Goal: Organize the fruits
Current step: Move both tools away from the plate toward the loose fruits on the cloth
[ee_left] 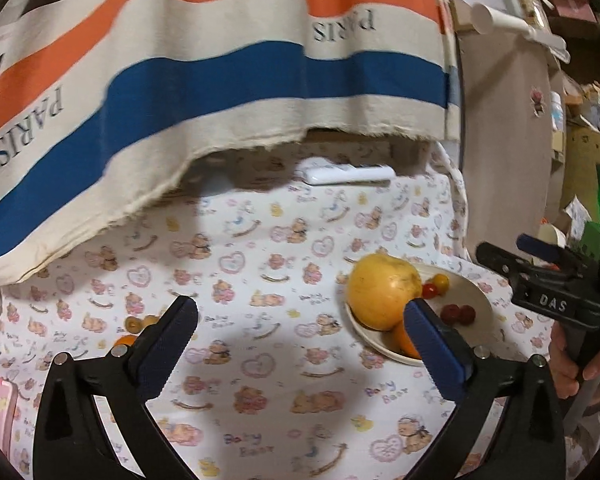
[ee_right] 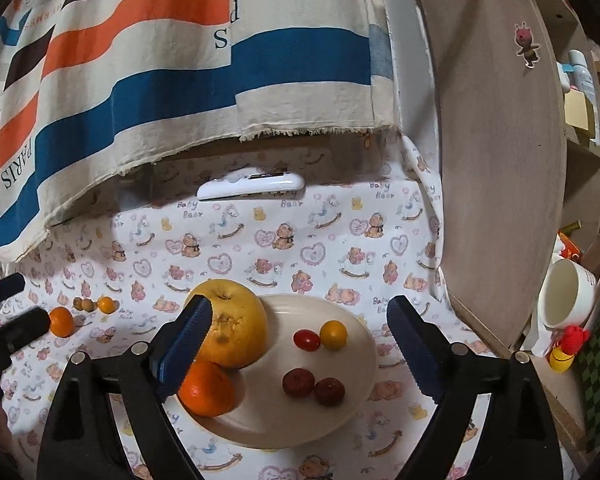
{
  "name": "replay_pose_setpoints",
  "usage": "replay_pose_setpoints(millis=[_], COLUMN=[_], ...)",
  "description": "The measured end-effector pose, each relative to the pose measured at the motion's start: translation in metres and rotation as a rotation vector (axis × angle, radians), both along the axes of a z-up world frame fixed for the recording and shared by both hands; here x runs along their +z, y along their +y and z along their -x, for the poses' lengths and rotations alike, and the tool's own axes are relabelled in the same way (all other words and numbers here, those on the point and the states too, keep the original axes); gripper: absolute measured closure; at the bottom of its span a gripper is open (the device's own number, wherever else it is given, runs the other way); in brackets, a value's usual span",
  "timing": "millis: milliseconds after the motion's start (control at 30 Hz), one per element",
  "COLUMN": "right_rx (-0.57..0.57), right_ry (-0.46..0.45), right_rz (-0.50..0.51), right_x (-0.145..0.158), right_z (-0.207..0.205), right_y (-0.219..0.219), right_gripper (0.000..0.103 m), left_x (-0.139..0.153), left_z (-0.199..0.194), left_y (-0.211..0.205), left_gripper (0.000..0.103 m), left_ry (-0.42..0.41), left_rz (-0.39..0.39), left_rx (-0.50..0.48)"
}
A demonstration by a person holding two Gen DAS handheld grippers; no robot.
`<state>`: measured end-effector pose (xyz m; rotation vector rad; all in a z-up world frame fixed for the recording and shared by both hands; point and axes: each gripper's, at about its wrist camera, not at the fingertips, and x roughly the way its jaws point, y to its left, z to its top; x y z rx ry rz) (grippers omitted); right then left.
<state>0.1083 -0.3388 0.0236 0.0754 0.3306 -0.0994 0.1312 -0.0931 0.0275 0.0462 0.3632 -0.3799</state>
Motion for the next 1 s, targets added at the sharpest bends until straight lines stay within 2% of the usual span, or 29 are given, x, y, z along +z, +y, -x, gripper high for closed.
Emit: replay_pose_setpoints(millis=[33,67,267,467,533,633,800,1000], right_rx=[0.004,0.005,-0.007,0.007,0.009,0.013,0.019,0.039], right_ry=[0.0,0.0,-0.002,-0.013,-0.013,-0.013,-0.005,0.005], right_rz=[-0.007,-0.01,0.029,0.048,0.061,0.078,0.091,0.092], right_x=[-0.001,-0.001,-0.006,-0.01,-0.011,-0.013,-0.016,-0.014], right_z=[0.0,0.0,-0.002,-0.001,-0.002,-0.003,-0.002,-0.002], right_y=[0.0,0.0,0.006,0.011,0.014,0.017,0.021,0.037], right_gripper=[0.009,0.001,0.0,0.0,0.0,0.0,0.0,0.0], left_x=[0.0,0.001,0.0,-0.001,-0.002,-0.007,-0.016,-0.019], left_z=[-0.001,-0.001,-0.006,-0.021,-0.029,-0.043,-0.066,-0.065], left_y=[0.004,0.008,0.037,0.07,0.08,0.097,0.121,0.135], left_gripper=[0.001,0.001,0.001,0.001,0.001,0.001,0.001,0.001], left_ry=[-0.001,-0.003,-0.041,-0.034,-0.03,0.015,0.15,0.134], left_rz=[0.007,0.012,0.024,0.056,0.051,0.06,0.066,0.054], left_rx=[0.003,0.009,0.063,0.132,0.184,0.238,0.297,0.333])
